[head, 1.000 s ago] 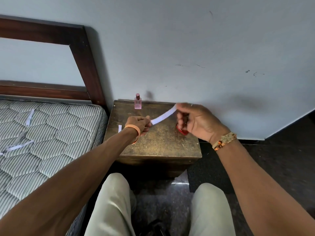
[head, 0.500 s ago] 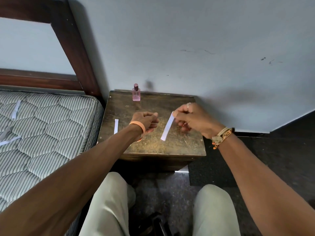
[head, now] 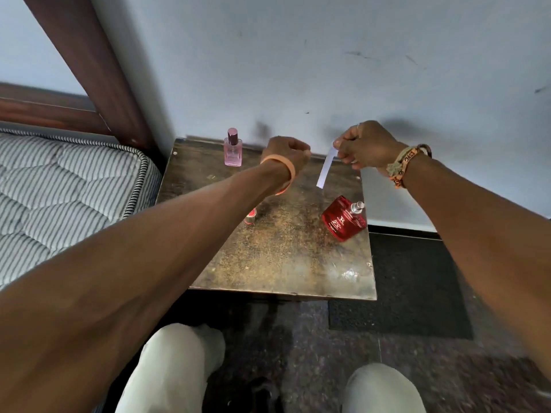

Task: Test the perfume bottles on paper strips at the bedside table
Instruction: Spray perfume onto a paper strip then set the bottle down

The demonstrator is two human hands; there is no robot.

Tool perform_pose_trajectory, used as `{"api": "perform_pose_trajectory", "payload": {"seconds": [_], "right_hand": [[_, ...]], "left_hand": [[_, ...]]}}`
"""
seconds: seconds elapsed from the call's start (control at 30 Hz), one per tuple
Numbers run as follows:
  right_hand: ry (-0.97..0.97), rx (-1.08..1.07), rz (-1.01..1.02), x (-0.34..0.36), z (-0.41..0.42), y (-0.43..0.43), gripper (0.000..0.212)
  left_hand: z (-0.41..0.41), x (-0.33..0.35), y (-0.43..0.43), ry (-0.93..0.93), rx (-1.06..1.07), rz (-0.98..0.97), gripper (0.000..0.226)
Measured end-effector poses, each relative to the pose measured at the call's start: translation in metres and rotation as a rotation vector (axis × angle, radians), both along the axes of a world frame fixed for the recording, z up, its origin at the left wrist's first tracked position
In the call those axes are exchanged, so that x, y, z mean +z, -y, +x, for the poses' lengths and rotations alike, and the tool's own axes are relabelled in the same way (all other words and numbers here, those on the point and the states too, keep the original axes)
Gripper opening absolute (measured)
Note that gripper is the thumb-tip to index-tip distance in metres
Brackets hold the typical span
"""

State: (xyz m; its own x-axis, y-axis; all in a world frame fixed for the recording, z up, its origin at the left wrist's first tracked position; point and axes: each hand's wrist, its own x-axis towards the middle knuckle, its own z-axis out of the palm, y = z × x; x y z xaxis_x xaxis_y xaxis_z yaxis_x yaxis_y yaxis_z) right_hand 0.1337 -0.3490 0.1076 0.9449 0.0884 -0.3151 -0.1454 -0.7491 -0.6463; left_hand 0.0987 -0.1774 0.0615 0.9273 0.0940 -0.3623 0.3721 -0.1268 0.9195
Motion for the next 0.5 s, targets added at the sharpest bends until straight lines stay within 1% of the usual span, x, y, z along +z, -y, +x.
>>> {"api": "perform_pose_trajectory", "payload": {"seconds": [0.13, 0.23, 0.4, 0.5], "right_hand": [[-0.062, 0.047, -0.041, -0.032, 0.026, -0.001, 0.022], [-0.070, 0.050, -0.032, -0.051, 0.037, -0.001, 0.016], [-0.046, 0.076, -0.098, -0.077, 0.051, -0.001, 0.015], [-0.007, 0.113, -0.132, -0.087, 0.058, -0.002, 0.019]], "left_hand": [[0.026, -0.031, 0.006, -0.018, -0.042, 0.057, 0.014], [0.036, -0.049, 0.013, -0.022, -0.072, 0.046, 0.017], [0.045, -0.071, 0.021, -0.051, -0.113, 0.011, 0.022], [0.048, -0.080, 0.021, -0.049, -0.119, 0.010, 0.020]]}}
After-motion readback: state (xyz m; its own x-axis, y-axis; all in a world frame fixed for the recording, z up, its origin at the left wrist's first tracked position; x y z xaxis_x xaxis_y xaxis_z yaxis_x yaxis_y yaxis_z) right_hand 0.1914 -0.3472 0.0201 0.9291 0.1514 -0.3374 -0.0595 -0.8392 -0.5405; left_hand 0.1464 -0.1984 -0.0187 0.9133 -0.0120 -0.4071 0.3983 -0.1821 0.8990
